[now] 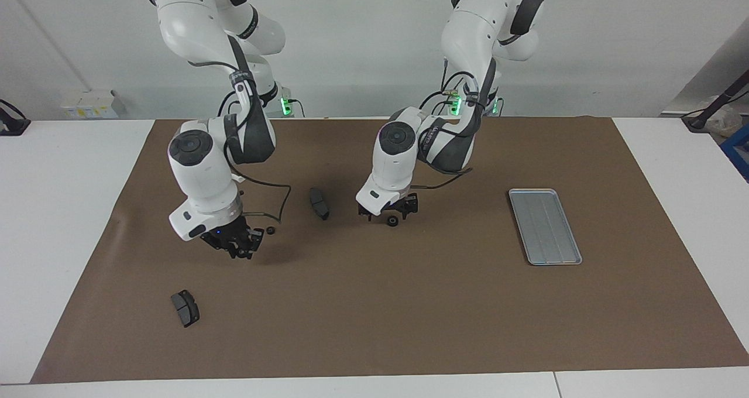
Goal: Pick bearing gear from pile to tray
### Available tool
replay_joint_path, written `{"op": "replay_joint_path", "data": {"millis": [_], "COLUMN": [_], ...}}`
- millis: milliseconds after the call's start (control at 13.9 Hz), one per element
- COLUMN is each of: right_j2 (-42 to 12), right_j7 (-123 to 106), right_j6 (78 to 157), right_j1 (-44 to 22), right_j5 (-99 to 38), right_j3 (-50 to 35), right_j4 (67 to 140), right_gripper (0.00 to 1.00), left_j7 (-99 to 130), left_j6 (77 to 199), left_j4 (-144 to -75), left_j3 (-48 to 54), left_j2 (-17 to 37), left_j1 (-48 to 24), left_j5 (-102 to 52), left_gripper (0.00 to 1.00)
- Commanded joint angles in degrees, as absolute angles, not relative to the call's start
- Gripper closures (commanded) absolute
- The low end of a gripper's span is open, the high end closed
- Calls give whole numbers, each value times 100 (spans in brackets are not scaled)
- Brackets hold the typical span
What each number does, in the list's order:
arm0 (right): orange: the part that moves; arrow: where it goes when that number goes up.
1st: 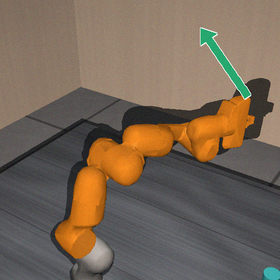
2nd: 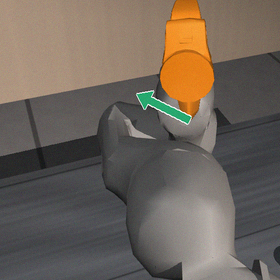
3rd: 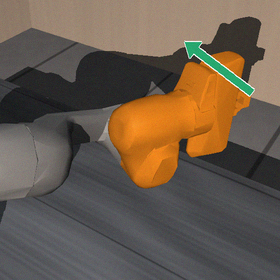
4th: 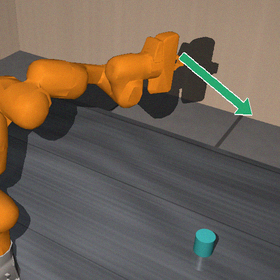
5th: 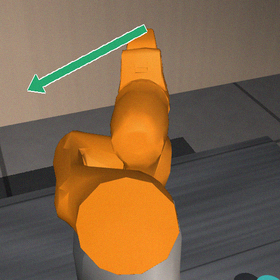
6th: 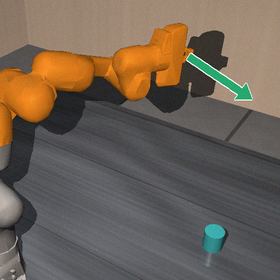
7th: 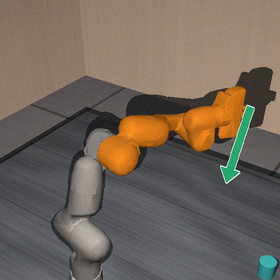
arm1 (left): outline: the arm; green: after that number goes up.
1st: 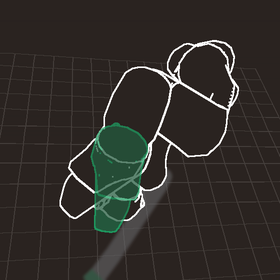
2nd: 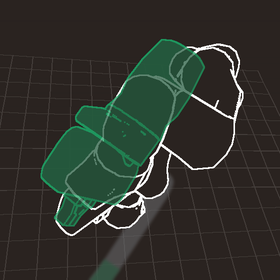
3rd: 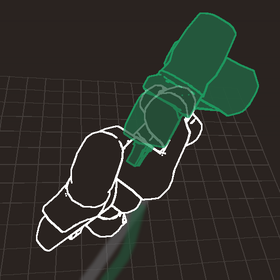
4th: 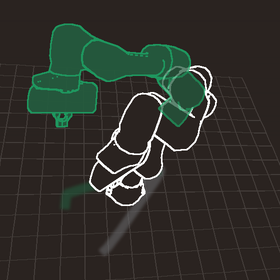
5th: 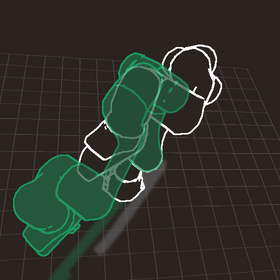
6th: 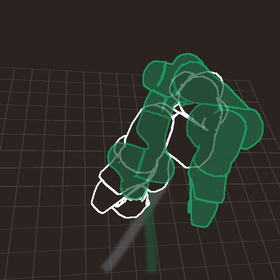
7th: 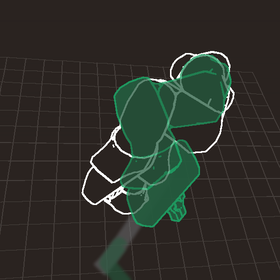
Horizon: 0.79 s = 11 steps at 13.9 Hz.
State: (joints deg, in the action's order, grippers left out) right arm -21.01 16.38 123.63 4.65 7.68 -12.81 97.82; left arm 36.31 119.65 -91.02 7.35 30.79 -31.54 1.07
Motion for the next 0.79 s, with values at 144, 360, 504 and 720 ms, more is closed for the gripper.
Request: {"op": "replay_joint_path", "data": {"millis": [144,360,504,720], "right_j2": [-1425,-1222,-1187,-1186], "right_j7": [1635,1644,1687,1784], "right_j6": [11664,11374,11355,11373], "right_j1": [510,510,501,492], "right_j5": [492,492,492,492], "right_j3": [-1450,-1643,-1679,-1723], "right_j4": [9888,9888,9923,9967], "right_gripper": [100,100,100,100], "left_j7": [3709,3630,3630,3604], "left_j6": [12515,12524,12603,12639], "left_j4": [-9729,-9791,-9835,-9870], "left_j3": [668,668,668,668], "left_j2": [2795,2804,2804,2804], "left_j1": [-3138,-3129,-3129,-3129], "left_j5": [211,211,211,220], "left_gripper": [0,5,12,23]}}
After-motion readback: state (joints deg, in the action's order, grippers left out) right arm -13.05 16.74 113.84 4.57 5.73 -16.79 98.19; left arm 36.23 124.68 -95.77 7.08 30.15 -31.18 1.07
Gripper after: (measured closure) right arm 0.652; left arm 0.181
